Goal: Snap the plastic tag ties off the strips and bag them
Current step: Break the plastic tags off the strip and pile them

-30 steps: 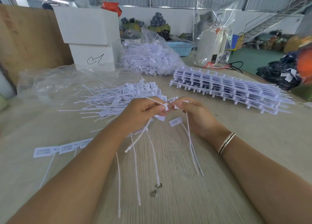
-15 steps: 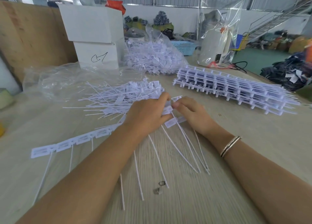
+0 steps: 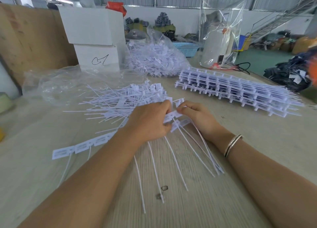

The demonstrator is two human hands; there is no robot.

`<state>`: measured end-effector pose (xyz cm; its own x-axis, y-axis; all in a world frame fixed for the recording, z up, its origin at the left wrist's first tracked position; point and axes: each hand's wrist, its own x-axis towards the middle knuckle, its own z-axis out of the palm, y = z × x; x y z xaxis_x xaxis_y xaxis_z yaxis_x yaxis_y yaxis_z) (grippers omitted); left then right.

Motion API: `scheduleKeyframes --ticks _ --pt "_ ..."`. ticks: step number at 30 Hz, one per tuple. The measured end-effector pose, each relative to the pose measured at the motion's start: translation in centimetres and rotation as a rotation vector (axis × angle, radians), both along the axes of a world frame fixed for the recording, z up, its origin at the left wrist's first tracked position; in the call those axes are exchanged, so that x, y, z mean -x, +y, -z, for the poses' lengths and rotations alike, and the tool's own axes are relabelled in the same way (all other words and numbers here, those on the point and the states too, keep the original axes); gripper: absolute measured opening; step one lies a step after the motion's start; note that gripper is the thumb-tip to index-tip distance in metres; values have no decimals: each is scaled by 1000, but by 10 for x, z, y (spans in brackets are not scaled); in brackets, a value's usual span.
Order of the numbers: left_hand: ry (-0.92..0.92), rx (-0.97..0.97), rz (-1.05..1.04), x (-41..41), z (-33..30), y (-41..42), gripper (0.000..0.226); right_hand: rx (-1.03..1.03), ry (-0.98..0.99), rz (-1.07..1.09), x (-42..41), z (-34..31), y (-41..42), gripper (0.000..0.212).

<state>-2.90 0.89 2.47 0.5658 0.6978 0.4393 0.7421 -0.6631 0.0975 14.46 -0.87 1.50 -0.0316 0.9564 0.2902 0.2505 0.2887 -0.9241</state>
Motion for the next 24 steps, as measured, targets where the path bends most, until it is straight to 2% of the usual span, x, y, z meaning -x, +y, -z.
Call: scheduleKeyframes --ticks 4,8,10,18,24 --pt "-107 18 -6 0 5 1 16 56 -41 -77 1 1 -1 12" --pt "-270 289 75 6 12 3 14 9 -155 -112 1 2 -3 14" --pt "-320 343 92 9 14 5 13 -3 -184 -105 1 1 -3 13" --pt "-410 424 141 9 10 4 9 39 -161 -106 2 -1 -7 12" --pt "-396 461 134 11 7 1 11 32 -179 -103 3 -1 -8 13"
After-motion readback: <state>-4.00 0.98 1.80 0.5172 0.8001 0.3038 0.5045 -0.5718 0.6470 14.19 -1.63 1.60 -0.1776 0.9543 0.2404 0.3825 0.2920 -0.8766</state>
